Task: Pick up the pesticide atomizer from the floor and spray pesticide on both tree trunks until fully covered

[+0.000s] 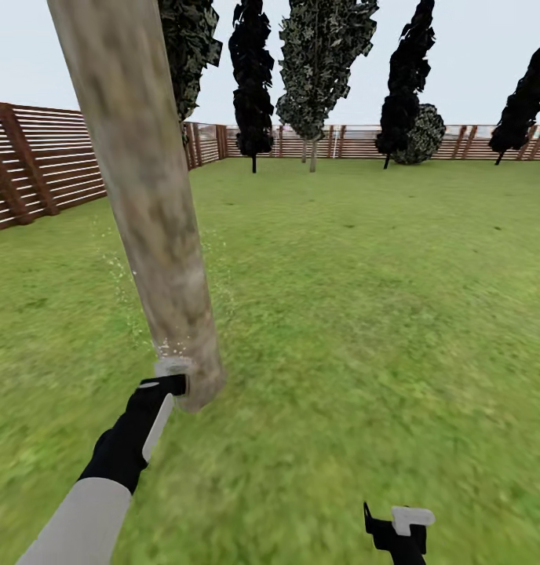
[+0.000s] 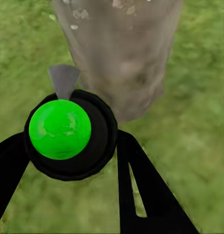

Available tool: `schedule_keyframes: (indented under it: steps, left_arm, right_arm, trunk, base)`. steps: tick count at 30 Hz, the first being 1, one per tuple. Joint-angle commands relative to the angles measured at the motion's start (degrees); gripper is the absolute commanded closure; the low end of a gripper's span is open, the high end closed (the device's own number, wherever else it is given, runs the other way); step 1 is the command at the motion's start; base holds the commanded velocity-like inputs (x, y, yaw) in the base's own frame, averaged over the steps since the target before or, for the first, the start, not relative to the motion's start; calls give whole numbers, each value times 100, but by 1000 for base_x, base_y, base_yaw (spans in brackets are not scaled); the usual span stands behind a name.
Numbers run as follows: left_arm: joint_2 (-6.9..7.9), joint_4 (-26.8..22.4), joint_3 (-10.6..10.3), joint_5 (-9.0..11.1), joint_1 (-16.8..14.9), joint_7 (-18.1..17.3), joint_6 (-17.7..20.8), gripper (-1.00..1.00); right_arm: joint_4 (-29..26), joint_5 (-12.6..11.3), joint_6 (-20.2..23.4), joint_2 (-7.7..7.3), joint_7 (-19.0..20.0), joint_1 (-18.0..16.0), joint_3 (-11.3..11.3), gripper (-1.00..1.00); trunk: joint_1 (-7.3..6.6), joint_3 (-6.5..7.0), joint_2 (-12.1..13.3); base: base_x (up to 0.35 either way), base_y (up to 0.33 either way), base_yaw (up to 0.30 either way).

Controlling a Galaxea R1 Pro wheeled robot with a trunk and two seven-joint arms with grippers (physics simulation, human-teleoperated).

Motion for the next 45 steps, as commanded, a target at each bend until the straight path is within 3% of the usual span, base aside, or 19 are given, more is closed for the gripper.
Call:
schedule_keyframes:
  steps: [1, 3, 4, 6, 9, 12, 13, 15, 20, 28, 30, 31, 33, 35, 36, 37, 39, 41, 45]
  left_arm:
    - [226, 2, 10, 51, -25, -160, 37, 100]
    - [581, 1, 18, 45, -85, -653, 67, 100]
    - [623, -2, 18, 46, -111, -727, 73, 100]
    - [592, -32, -4, 50, -145, -793, 185, 100]
    - [301, -530, -33, 52, -160, -842, 684, 100]
    - [410, -745, 6, 47, -202, -855, 950, 100]
    - [648, -716, 22, 56, -300, -862, 975, 100]
    - [780, -752, 17, 83, -298, -920, 984, 100]
    - [685, -807, -252, 86, -267, -994, 999, 100]
    - [675, -1103, -297, 87, -285, -989, 1348, 100]
    - [465, -1468, -293, 76, -330, -984, 1728, 100]
    - [445, -1536, -286, 73, -349, -982, 1846, 100]
    - [527, -1604, -174, 68, -414, -990, 1983, 100]
    - [686, -1617, 203, 82, -488, -1003, 2019, 100]
    - [707, -1623, 247, 81, -489, -1005, 2027, 100]
    - [696, -1627, 247, 66, -475, -1002, 2032, 100]
    - [663, -1652, 13, 43, -490, -993, 2036, 100]
    - [647, -1998, -85, 79, -493, -990, 2143, 100]
    - [717, -2367, -67, 78, -502, -989, 2325, 100]
  right_arm:
    - [1, 0, 0, 0, 0, 3, 0, -100]
    - [4, 0, 0, 0, 0, 3, 0, -100]
    - [4, 0, 0, 0, 0, 2, 0, -100]
    - [3, 0, 0, 0, 0, 1, 0, -100]
    - [2, 0, 0, 0, 0, 1, 0, -100]
    - [3, 0, 0, 0, 0, 4, 0, -100]
    - [3, 0, 0, 1, 0, 3, 0, -100]
    - [2, 0, 0, 4, 0, 1, 1, -100]
    - [2, 0, 0, 0, 0, 3, 1, -100]
    - [4, 0, 0, 2, 0, -1, 0, -100]
    - [3, 0, 0, 3, 0, 1, 1, -100]
    - [4, 0, 0, 5, 0, 1, 0, -100]
    - [3, 0, 0, 2, 0, 1, 0, -100]
    - [3, 0, 0, 4, -2, 0, 0, -100]
    - [3, 0, 0, 3, -1, 0, 0, -100]
    - [4, 0, 0, 2, 0, 2, 0, -100]
    - [4, 0, 0, 1, 0, 2, 1, -100]
    - [1, 0, 0, 0, 0, 3, 0, -100]
    - [3, 0, 0, 3, 0, 2, 1, -100]
  trunk:
    - [0, 0, 0]
    - [0, 0, 0]
    - [0, 0, 0]
    - [0, 0, 0]
    - [0, 0, 0]
    - [0, 0, 0]
    - [0, 0, 0]
    - [0, 0, 0]
    - [0, 0, 0]
    - [0, 0, 0]
    - [0, 0, 0]
    - [0, 0, 0]
    - [0, 0, 0]
    - [0, 0, 0]
    - [0, 0, 0]
    - [0, 0, 0]
    - [0, 0, 0]
    - [0, 0, 0]
    - [0, 0, 0]
  base:
    - [0, 0, 0]
    - [0, 0, 0]
    - [0, 0, 0]
    - [0, 0, 0]
    - [0, 0, 0]
    - [0, 0, 0]
    - [0, 0, 0]
    - [0, 0, 0]
    - [0, 0, 0]
    - [73, 0, 0]
    - [4, 0, 0]
    - [0, 0, 0]
    - [0, 0, 0]
    - [0, 0, 0]
    - [0, 0, 0]
    - [0, 0, 0]
    - [37, 0, 0]
    - [150, 0, 0]
    - [16, 0, 0]
